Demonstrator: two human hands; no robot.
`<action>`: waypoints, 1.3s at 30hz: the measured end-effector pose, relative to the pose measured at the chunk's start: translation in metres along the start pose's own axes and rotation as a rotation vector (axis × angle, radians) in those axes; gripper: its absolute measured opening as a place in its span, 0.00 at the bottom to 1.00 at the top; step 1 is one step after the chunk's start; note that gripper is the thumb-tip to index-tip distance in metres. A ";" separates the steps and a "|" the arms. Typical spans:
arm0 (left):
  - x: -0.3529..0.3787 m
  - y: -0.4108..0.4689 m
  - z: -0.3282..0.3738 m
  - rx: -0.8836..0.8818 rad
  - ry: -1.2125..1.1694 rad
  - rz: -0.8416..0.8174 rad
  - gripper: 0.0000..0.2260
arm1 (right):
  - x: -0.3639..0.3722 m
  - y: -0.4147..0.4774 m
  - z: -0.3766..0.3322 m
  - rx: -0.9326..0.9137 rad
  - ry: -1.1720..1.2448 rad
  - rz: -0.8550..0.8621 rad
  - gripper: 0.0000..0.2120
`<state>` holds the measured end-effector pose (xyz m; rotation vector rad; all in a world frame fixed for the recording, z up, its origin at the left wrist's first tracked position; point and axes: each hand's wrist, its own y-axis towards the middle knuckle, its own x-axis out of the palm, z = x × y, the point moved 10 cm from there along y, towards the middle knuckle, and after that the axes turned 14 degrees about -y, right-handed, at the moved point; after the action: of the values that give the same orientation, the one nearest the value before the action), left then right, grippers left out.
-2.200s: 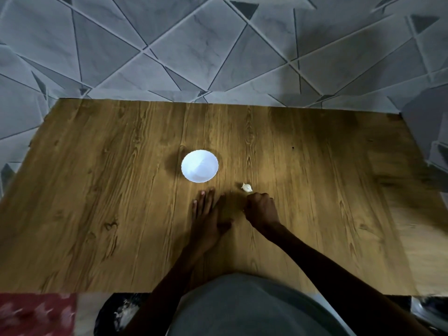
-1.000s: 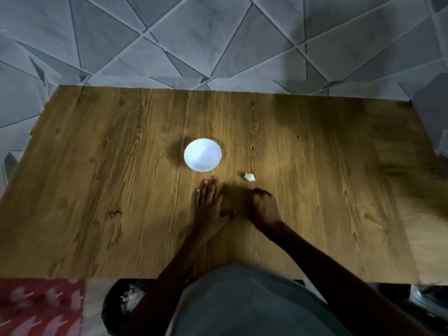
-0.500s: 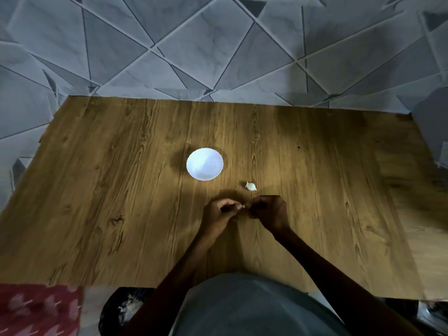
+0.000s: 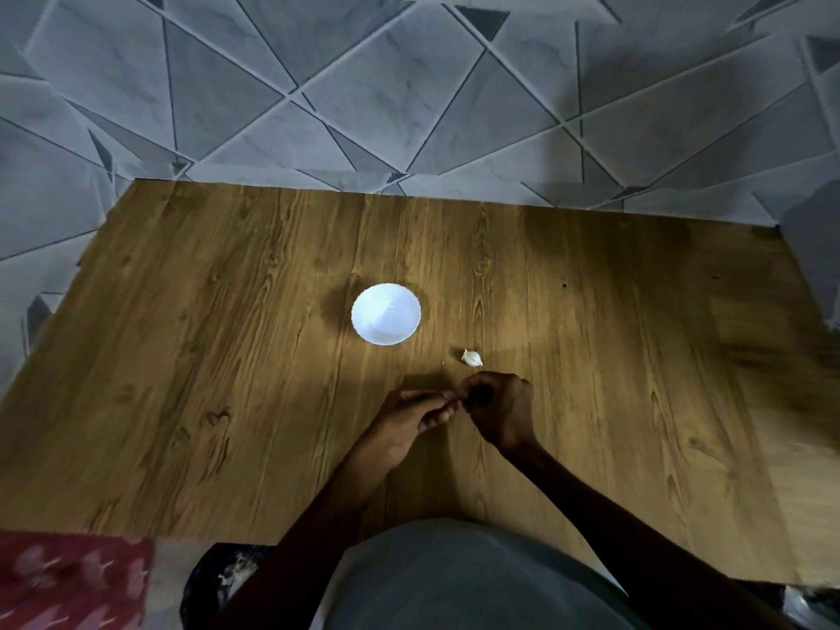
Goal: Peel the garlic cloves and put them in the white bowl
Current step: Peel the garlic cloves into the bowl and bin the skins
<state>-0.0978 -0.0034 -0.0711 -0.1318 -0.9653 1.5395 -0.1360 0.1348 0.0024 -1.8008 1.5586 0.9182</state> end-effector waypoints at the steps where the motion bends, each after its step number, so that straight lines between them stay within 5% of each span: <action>1: 0.000 0.001 -0.003 -0.035 -0.042 0.006 0.04 | 0.000 -0.001 -0.001 -0.010 -0.002 0.006 0.12; 4: 0.002 -0.003 -0.009 -0.071 -0.137 0.041 0.05 | 0.002 0.001 -0.002 -0.016 -0.024 -0.006 0.13; 13: 0.007 0.003 0.006 0.130 0.118 0.057 0.07 | 0.002 0.017 0.013 0.055 -0.049 -0.068 0.12; 26: -0.001 -0.003 -0.027 -0.169 -0.345 0.128 0.07 | 0.011 0.006 0.011 -0.009 0.003 -0.063 0.12; 35: 0.004 0.009 -0.008 0.027 0.018 -0.003 0.06 | 0.026 0.001 0.035 0.204 0.290 -0.155 0.08; 39: 0.002 0.004 0.021 0.403 0.724 0.140 0.07 | 0.016 0.006 0.032 0.067 -0.011 -0.058 0.06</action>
<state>-0.1140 -0.0118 -0.0594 -0.4400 -0.0730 1.6058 -0.1442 0.1497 -0.0290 -1.7821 1.5043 0.8377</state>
